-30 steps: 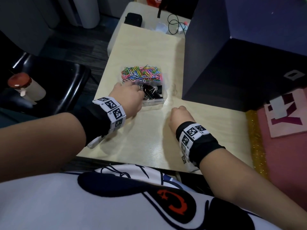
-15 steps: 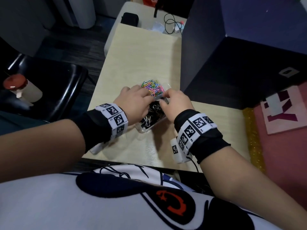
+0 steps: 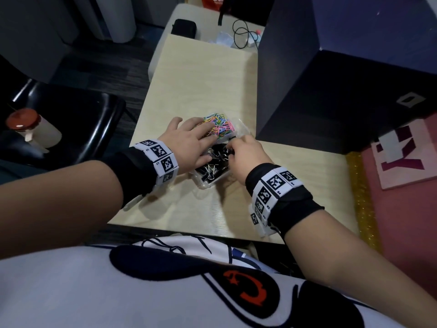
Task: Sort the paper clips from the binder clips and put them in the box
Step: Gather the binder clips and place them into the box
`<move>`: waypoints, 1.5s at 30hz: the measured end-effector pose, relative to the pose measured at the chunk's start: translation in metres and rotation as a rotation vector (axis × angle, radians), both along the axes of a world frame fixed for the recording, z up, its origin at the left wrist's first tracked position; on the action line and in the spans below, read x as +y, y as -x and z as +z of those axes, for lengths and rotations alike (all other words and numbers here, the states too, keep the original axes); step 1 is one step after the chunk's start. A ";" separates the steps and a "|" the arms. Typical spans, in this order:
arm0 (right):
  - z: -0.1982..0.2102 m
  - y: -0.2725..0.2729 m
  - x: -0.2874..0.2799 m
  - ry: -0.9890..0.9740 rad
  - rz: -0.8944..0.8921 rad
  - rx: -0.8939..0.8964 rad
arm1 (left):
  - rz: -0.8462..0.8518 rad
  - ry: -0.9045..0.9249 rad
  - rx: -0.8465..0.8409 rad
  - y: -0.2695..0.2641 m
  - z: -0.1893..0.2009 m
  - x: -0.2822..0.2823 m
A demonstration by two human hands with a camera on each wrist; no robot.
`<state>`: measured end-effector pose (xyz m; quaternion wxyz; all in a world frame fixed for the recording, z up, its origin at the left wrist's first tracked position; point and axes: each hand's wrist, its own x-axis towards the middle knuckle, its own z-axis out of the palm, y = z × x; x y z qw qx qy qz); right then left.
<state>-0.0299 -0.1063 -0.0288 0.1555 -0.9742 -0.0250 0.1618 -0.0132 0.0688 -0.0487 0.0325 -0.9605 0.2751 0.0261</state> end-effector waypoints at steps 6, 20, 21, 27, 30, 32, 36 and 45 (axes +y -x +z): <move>0.000 -0.003 0.005 0.061 0.105 0.023 | 0.025 -0.023 0.095 0.000 0.001 -0.004; 0.000 -0.003 -0.007 -0.042 0.030 0.095 | 0.073 0.024 0.100 -0.002 0.002 0.009; 0.000 -0.004 -0.008 -0.056 0.015 0.086 | 0.056 0.016 0.101 -0.001 0.002 0.009; 0.005 -0.011 -0.017 0.019 -0.042 -0.007 | 0.008 -0.030 0.129 0.002 -0.001 0.003; 0.007 -0.011 -0.023 0.041 -0.042 -0.013 | 0.031 -0.002 0.105 -0.001 0.001 0.002; 0.007 -0.010 -0.024 0.029 -0.032 -0.016 | 0.040 -0.018 0.113 -0.002 0.000 0.003; 0.000 -0.003 -0.023 0.001 0.061 0.048 | 0.045 -0.103 0.177 0.003 -0.003 0.003; 0.010 0.000 -0.036 0.080 -0.141 -0.087 | 0.255 0.176 0.183 -0.012 0.007 0.003</move>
